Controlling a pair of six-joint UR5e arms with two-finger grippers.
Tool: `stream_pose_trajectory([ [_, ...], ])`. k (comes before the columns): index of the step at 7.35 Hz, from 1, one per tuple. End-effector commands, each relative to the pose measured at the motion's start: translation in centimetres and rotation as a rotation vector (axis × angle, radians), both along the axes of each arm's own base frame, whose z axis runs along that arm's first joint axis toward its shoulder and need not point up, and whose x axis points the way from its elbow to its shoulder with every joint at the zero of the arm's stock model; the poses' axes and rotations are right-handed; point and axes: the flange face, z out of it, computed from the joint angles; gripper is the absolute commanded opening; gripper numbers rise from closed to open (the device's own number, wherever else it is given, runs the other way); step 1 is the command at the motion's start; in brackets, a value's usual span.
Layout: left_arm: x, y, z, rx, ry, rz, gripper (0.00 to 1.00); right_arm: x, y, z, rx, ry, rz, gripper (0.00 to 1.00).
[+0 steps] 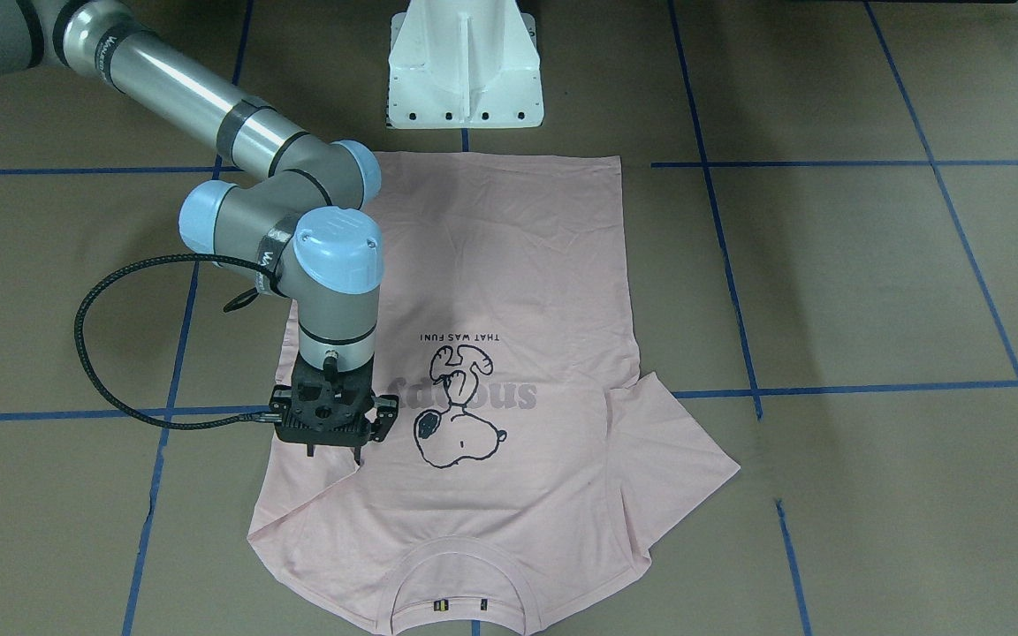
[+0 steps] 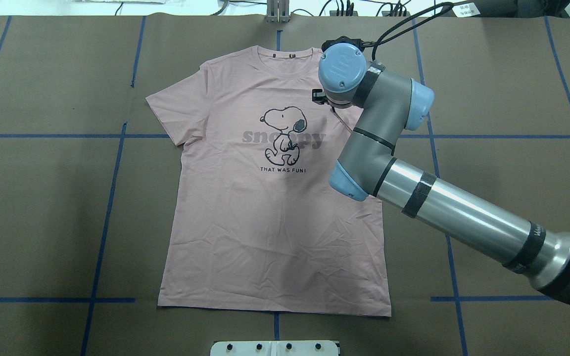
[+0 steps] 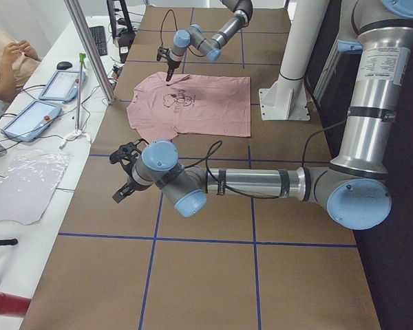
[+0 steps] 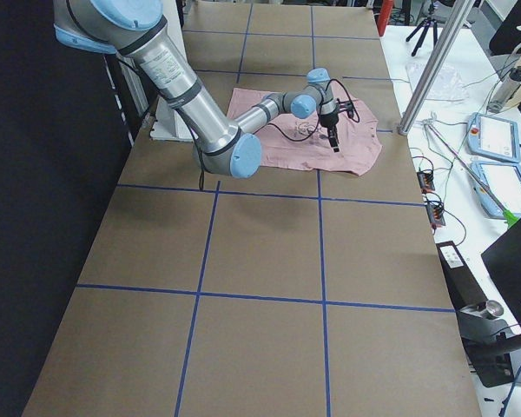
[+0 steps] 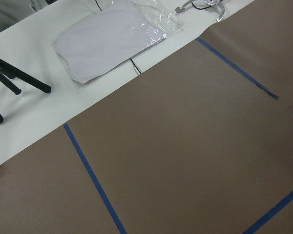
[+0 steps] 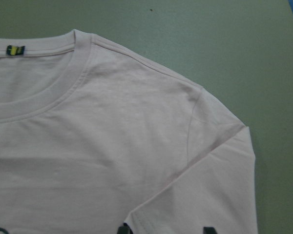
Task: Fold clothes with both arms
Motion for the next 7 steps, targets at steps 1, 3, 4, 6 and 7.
stream_pose_trajectory([
  [1, 4.0, -0.3, -0.8, -0.009, 0.019, 0.046, 1.00, 2.5, -1.9, -2.3, -0.002, -0.044, -0.105, 1.00],
  [3, 9.9, -2.8, -4.7, -0.145, 0.148, 0.013, 1.00, 10.1, -4.3, -1.4, 0.014, -0.100, -0.199, 1.00],
  [4, 14.9, -3.7, -6.5, -0.205, 0.187, 0.011, 0.88, 15.9, -4.7, 1.0, 0.032, -0.123, -0.261, 1.00],
  [6, 25.7, -4.8, -10.6, -0.331, 0.260, -0.104, 0.59, 26.2, -4.1, 7.8, 0.098, -0.085, -0.356, 1.00],
  [7, 30.1, -5.4, -11.9, -0.360, 0.273, -0.136, 0.58, 28.8, -3.7, 11.0, 0.106, -0.061, -0.391, 1.00],
])
